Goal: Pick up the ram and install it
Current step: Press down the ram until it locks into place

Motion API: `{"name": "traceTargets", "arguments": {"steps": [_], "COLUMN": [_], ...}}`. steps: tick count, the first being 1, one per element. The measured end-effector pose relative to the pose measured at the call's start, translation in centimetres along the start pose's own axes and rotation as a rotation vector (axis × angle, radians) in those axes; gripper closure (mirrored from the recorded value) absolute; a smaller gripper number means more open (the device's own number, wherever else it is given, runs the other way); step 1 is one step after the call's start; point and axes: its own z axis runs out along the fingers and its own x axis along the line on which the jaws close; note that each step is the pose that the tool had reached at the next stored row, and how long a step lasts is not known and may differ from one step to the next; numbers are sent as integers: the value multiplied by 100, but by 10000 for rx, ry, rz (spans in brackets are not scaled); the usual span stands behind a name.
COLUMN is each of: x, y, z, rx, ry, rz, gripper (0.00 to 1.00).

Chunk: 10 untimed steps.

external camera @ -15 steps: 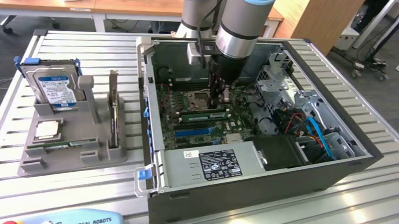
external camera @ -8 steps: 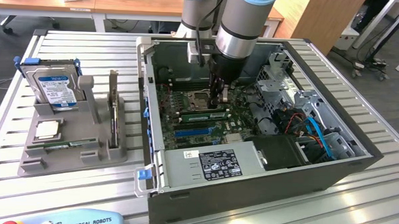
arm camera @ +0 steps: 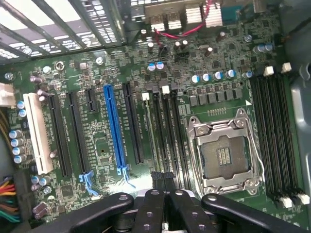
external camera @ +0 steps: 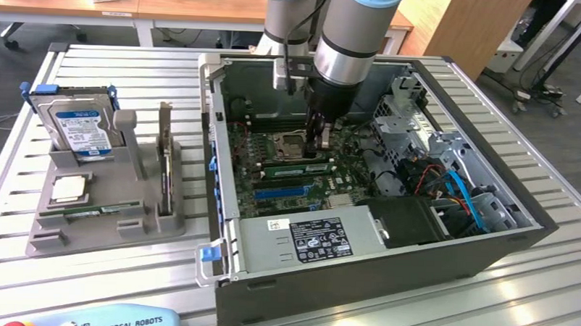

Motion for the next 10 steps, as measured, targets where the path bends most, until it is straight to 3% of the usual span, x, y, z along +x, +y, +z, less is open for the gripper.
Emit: {"name": "traceTargets", "arguments": {"steps": [10], "x": [0], "y": [0], "z": [0], "rx": [26], "ry": [-36], "rz": [938], "gripper": [90]}}
